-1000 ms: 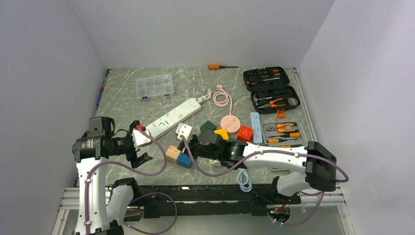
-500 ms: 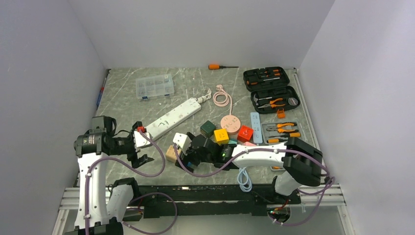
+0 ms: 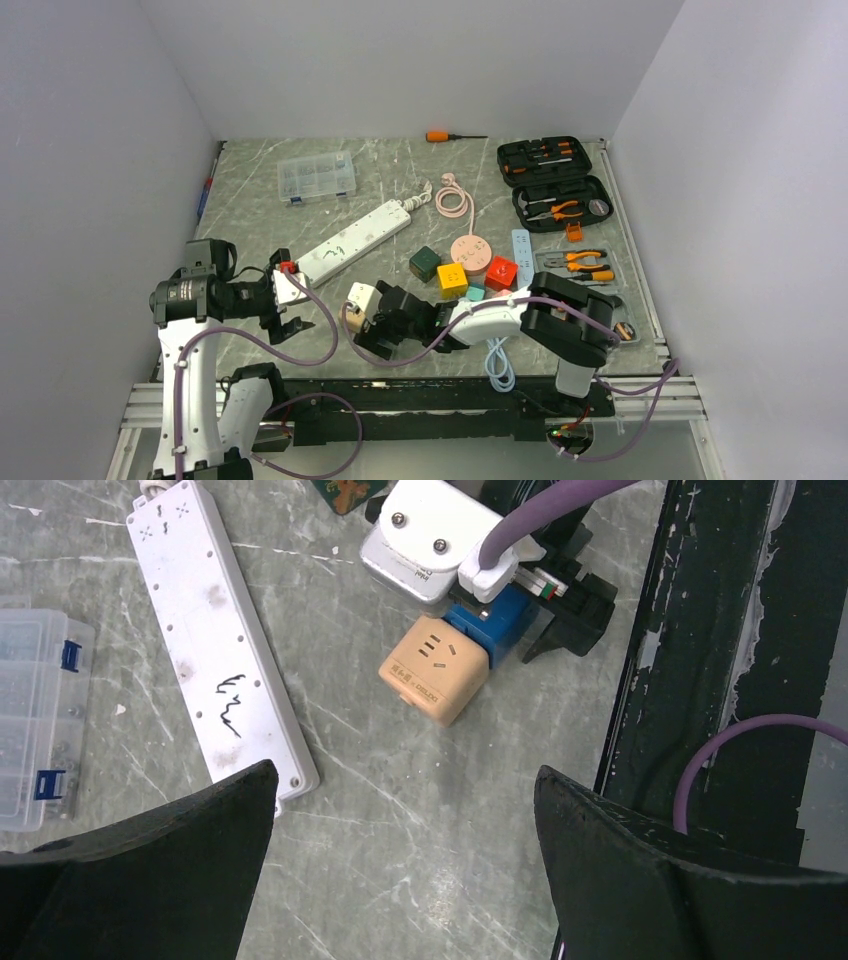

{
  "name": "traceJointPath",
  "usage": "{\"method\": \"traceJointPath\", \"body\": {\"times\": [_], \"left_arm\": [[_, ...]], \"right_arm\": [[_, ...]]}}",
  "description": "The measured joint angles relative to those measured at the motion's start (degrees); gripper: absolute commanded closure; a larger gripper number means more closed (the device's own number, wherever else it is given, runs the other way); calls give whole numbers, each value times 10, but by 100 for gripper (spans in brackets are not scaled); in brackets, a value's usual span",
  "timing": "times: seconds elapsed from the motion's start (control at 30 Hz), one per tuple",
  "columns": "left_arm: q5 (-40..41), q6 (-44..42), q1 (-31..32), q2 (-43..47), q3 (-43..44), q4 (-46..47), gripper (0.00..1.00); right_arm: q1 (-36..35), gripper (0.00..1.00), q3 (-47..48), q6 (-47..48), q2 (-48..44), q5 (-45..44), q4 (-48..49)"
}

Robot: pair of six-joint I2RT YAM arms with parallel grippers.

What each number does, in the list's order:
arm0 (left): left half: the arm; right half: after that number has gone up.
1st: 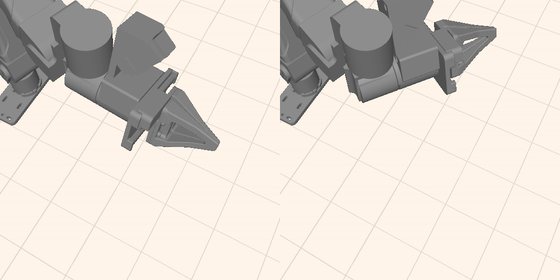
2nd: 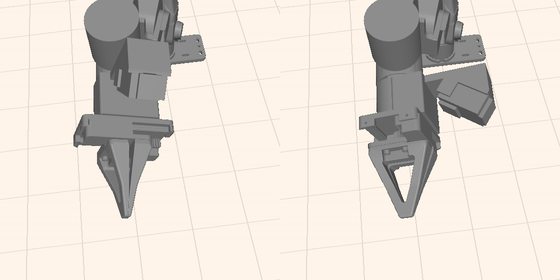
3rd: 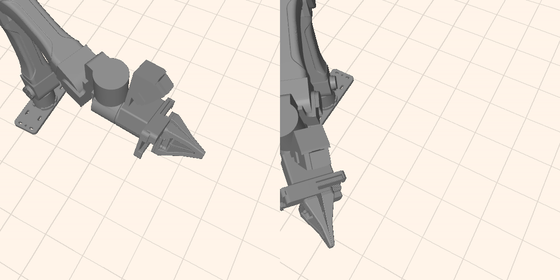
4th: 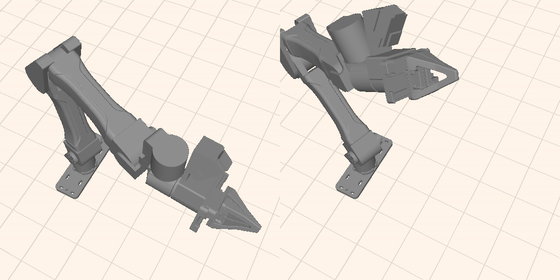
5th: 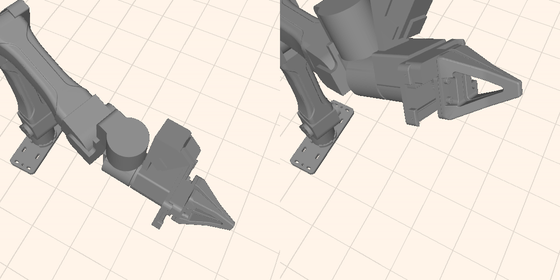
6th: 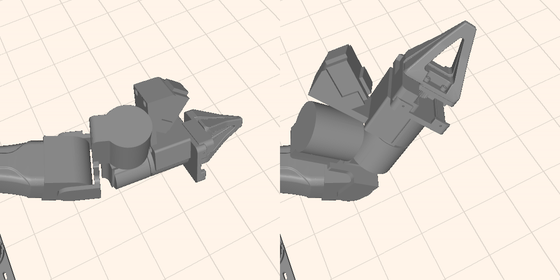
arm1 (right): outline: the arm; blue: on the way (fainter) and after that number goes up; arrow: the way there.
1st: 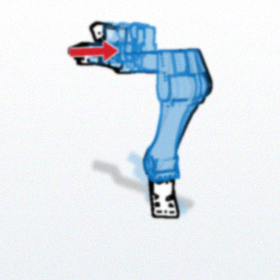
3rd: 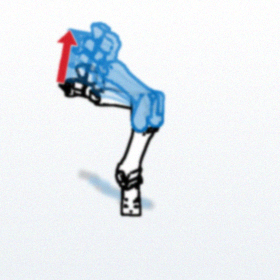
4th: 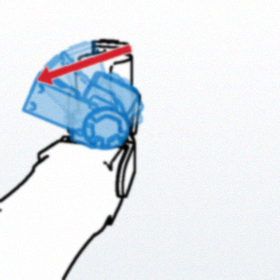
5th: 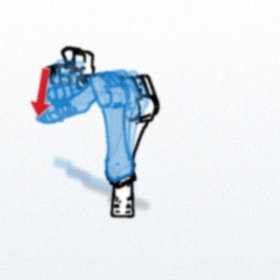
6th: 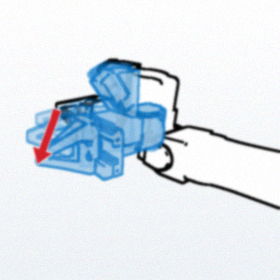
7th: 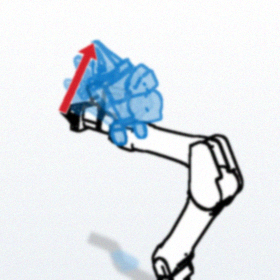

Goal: Pull the plug off the socket
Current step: Remove the plug from the socket.

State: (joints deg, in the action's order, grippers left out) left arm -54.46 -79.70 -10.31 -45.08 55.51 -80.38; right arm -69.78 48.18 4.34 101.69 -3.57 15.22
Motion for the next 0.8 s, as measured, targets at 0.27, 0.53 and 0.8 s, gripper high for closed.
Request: {"method": "traceJointPath", "body": {"times": [0.27,0.53,0.8], "left_arm": [[0,1,0,9,0,5,0],[-2,-3,0,10,-5,7,1],[-24,-43,0,10,-26,-13,1]], "right_arm": [[0,60,0,0,15,-9,37],[0,100,-3,0,-1,-16,9],[0,100,-23,13,-77,-18,-47]]}}
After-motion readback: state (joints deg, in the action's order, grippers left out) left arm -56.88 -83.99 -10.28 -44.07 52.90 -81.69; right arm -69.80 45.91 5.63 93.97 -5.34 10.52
